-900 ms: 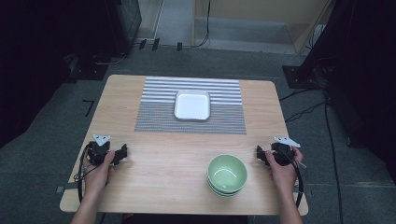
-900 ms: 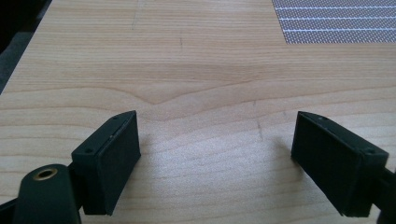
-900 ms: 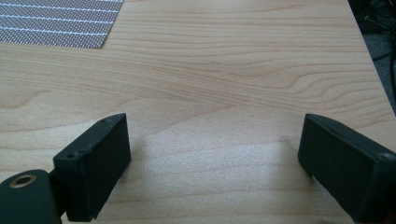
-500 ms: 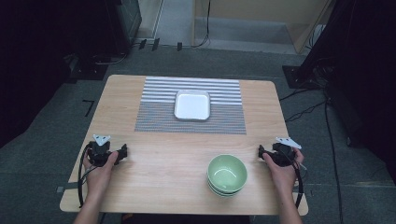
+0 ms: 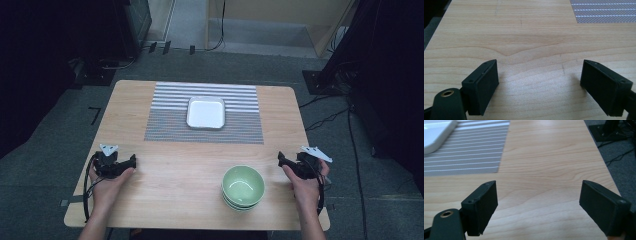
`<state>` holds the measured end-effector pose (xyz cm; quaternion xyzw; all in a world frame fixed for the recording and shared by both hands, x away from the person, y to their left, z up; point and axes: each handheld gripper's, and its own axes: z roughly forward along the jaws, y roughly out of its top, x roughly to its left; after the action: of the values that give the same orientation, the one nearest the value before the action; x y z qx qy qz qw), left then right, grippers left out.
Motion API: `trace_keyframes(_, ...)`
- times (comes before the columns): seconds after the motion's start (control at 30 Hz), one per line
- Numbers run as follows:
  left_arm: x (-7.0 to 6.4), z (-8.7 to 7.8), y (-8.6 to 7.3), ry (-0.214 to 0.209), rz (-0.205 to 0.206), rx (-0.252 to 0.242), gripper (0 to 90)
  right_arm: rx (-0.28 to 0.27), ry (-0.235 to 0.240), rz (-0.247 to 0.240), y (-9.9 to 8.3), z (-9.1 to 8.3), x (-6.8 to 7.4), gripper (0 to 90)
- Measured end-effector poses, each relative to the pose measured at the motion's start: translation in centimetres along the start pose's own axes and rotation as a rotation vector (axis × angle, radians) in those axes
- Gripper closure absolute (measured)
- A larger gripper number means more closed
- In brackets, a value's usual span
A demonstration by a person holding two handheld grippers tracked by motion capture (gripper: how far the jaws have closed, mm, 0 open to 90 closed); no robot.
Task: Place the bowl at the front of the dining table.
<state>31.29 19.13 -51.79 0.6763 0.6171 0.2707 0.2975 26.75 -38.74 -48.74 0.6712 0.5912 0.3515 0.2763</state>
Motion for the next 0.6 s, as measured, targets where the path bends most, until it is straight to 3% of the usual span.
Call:
trace_keyframes(0.23, 0.0, 0.0, 0.0, 0.0, 0.0, 0.0, 14.6, -0.02, 0.058, -0.044, 0.3, -1.8, 1.9, 14.6)
trace_keyframes(0.37, 0.0, 0.0, 0.0, 0.0, 0.0, 0.0, 14.6, -0.045, 0.063, -0.102, 0.7, -2.6, 2.9, 17.3)
trace_keyframes(0.6, 0.0, 0.0, 0.0, 0.0, 0.0, 0.0, 14.6, -0.066, 0.126, -0.105, 0.8, -3.6, 3.8, 23.9)
